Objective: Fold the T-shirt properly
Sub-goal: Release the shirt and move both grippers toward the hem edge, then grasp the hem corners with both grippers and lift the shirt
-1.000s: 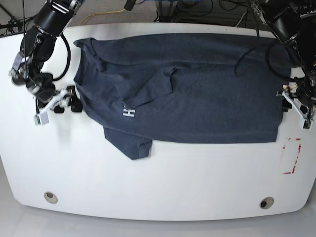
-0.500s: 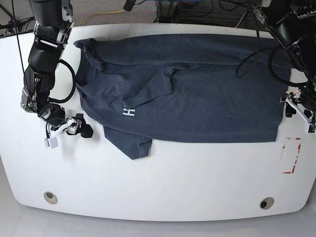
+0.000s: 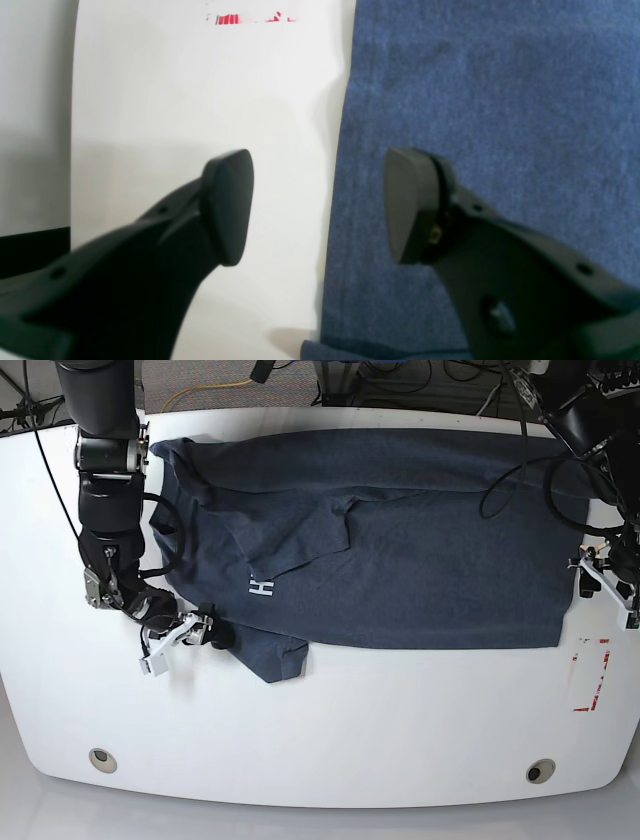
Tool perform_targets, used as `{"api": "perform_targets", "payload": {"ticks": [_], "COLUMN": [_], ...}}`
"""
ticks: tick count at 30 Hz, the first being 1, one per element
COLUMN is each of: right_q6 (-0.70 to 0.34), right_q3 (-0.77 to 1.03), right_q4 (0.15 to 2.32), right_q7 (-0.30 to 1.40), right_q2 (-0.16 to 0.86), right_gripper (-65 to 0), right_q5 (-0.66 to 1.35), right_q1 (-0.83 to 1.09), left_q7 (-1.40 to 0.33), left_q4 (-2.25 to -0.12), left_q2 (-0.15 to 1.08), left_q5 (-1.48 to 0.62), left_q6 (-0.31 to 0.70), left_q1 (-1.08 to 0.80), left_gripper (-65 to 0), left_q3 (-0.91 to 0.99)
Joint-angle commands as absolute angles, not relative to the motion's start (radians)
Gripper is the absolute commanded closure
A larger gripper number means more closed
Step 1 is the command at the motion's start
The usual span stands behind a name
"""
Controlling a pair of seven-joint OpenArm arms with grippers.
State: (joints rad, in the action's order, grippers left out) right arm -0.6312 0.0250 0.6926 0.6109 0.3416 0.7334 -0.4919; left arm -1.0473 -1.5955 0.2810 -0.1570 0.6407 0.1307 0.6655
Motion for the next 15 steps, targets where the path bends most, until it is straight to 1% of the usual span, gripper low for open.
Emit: {"api": "perform_targets", "payload": {"ticks": [1, 4, 7, 11, 13, 15], "right_q6": [-0.608, -0.602, -0.599, -0.561, -0.545, -0.545], "right_q3": [0.012, 0.010, 0.010, 0.010, 0.010, 0.010], "right_q4": [0.704, 0.704, 0.704, 0.704, 0.704, 0.704], "right_q7": [0.608, 0.608, 0.608, 0.607, 0.601, 0.599], "right_q2": [0.335, 0.308, 0.288, 0.269, 0.268, 0.265], "right_gripper": [-48.2, -48.2, -48.0, -47.6, -42.6, -33.6], "right_q5": [0.731, 0.731, 0.730, 0.730, 0.730, 0.730], "right_q1": [-0.521, -0.521, -0.521, -0.521, -0.521, -0.519], "left_q7": [-1.003, -0.946, -0.897, -0.832, -0.796, -0.753], "left_q4": [-1.584, -1.517, -1.452, -1.343, -1.285, -1.227], "left_q2": [0.303, 0.305, 0.306, 0.309, 0.323, 0.326], "left_q5": [-0.163, -0.163, -0.163, -0.163, -0.163, -0.165], "left_q6": [0.602, 0.550, 0.522, 0.476, 0.426, 0.361], "left_q1": [0.151, 0.154, 0.159, 0.208, 0.228, 0.249], "left_gripper": [-37.9, -38.2, -38.3, -39.9, -43.1, -45.8], "left_q3": [0.662, 0.662, 0.661, 0.630, 0.604, 0.572]}}
